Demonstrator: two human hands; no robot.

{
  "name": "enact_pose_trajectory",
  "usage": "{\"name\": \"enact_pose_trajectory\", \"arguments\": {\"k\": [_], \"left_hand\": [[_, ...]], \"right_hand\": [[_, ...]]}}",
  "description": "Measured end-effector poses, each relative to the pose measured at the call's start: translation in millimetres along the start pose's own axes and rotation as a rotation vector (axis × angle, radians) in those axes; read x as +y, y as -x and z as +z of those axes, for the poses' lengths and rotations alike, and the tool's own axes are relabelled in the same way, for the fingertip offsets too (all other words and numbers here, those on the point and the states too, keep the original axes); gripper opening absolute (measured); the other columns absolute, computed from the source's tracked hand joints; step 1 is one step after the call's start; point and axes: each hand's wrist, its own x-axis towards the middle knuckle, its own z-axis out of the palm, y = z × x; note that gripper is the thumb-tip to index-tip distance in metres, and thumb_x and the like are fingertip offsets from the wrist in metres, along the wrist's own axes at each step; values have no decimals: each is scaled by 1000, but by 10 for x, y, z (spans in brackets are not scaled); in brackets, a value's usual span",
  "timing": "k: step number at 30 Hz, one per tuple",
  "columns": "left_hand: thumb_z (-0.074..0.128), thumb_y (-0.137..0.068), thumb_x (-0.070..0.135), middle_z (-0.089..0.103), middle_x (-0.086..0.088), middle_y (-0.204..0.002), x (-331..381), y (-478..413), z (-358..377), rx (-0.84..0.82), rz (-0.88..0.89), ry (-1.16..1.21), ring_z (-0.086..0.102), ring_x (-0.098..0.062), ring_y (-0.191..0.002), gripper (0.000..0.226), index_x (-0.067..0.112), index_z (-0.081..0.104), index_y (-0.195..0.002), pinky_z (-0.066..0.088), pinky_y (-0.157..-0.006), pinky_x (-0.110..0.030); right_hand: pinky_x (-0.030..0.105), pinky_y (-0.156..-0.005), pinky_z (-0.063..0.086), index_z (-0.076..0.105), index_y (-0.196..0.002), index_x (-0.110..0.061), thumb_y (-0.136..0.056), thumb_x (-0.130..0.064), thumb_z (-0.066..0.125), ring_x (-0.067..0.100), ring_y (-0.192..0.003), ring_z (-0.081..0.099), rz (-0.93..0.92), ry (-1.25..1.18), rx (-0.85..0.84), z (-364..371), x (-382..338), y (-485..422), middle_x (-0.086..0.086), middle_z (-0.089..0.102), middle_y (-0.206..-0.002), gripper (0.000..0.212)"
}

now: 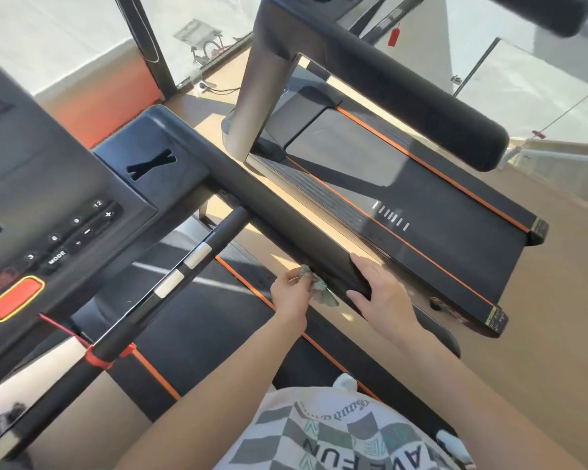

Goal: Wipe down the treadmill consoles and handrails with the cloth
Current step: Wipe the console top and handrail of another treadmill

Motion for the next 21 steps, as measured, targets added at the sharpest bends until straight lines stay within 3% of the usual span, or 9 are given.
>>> {"name": "enact_pose_trajectory", "arguments": {"k": [3, 6, 11, 14, 17, 20, 21], "left_hand": [[71, -94, 16, 74, -4, -107, 371, -42, -154, 64, 134, 19, 73, -19, -100, 13, 19, 68, -107, 59, -95, -41], [71, -95, 13, 73, 2, -109, 772, -15, -290, 107, 270, 34, 71, -9, -100, 16, 22, 67, -108, 58, -92, -28], [67, -97, 12, 64, 7, -114, 1048, -40, -367, 138, 387, -42, 65, -6, -104, 21, 23, 63, -115, 52, -71, -6], [63, -99, 14, 60, 4, -120, 913, -100, -340, 100, 344, -137, 61, -8, -105, 21, 26, 58, -117, 48, -70, -10], [60, -101, 16, 57, 6, -112, 670, -90, -311, 27, 254, -219, 57, -5, -95, 20, 21, 57, -120, 45, -68, -9], [64, -99, 20, 62, 2, -116, 434, -55, -283, -113, 144, -264, 63, -15, -106, 17, 22, 59, -115, 56, -92, -28], [66, -98, 21, 64, -1, -117, 364, -52, -285, -178, 101, -262, 65, -17, -107, 17, 22, 60, -114, 58, -95, -33]], "right_hand": [[40, -111, 44, 39, -150, -34, -91, -29, 72, 12, -128, 51, 27, -34, 32, 16, -23, 18, -11, 52, -144, 68], [33, -110, 41, 40, -149, -37, -90, -29, 73, 9, -129, 50, 39, -53, 28, 10, -7, 20, -13, 52, -143, 68], [26, -104, 38, 44, -147, -34, -89, -26, 75, 10, -127, 50, 70, -97, 13, -23, -16, 8, -11, 53, -142, 67], [29, -105, 40, 44, -147, -35, -89, -27, 75, 10, -127, 50, 82, -105, 16, -13, -27, 15, -11, 54, -142, 66], [29, -106, 41, 44, -147, -35, -89, -25, 75, 10, -127, 50, 87, -109, 25, -14, -39, 28, -11, 54, -142, 67], [26, -103, 39, 44, -147, -36, -88, -24, 76, 10, -126, 49, 106, -112, 36, -5, -73, 28, -12, 53, -143, 68], [27, -103, 40, 44, -147, -37, -88, -24, 76, 10, -126, 49, 114, -114, 38, 3, -77, 25, -12, 54, -142, 68]]}}
